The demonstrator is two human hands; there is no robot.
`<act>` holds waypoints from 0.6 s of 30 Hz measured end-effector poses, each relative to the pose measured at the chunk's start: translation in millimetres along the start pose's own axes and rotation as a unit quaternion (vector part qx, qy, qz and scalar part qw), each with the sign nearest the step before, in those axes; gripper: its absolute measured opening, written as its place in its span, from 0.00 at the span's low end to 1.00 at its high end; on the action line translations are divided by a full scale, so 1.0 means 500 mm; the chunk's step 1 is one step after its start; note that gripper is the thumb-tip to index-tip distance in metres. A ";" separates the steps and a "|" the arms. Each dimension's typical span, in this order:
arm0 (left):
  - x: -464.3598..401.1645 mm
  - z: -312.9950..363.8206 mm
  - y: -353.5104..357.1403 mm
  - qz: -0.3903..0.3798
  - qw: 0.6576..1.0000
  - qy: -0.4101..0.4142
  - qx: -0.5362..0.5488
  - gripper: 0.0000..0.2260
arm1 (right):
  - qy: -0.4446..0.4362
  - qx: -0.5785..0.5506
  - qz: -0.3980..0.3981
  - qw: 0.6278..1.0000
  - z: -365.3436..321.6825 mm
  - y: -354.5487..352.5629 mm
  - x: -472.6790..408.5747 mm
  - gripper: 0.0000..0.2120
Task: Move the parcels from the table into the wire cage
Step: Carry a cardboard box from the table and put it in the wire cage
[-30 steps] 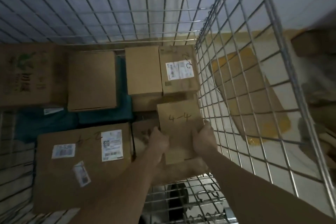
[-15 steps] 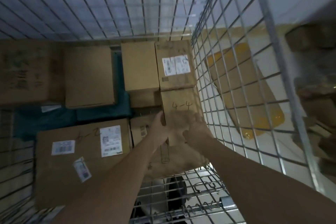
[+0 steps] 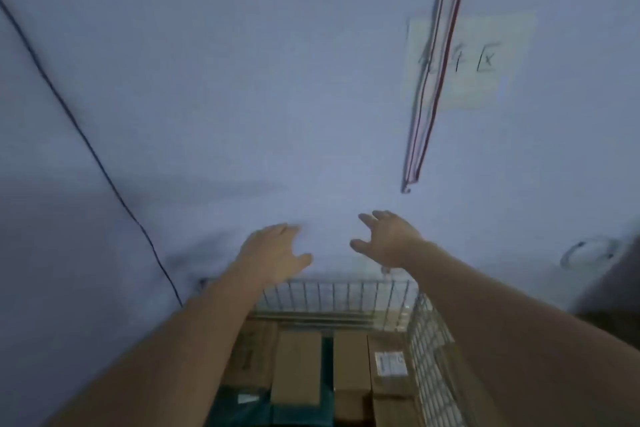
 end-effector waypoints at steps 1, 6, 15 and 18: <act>0.027 -0.015 -0.101 0.032 0.999 -0.010 -0.013 0.39 | -0.018 0.009 0.028 0.999 -0.050 -0.089 0.017 0.38; 0.213 -0.065 -0.475 0.173 0.981 -0.071 -0.056 0.38 | -0.095 0.008 0.139 0.986 -0.234 -0.401 0.121 0.39; 0.587 -0.151 -0.614 0.227 0.939 -0.250 -0.061 0.37 | -0.243 0.020 0.123 0.962 -0.485 -0.480 0.254 0.39; 0.771 -0.205 -0.575 0.221 0.911 -0.344 -0.061 0.37 | -0.341 0.037 0.084 0.935 -0.652 -0.414 0.339 0.39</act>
Point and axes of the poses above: each hand's wrist, its own x-axis away from the middle knuckle, its own y-axis out of the palm, z = x × y, the point moved 9 cm from there along -x, towards the middle knuckle, and after that the axes turned 7 degrees about -x, right-handed, at the moved point
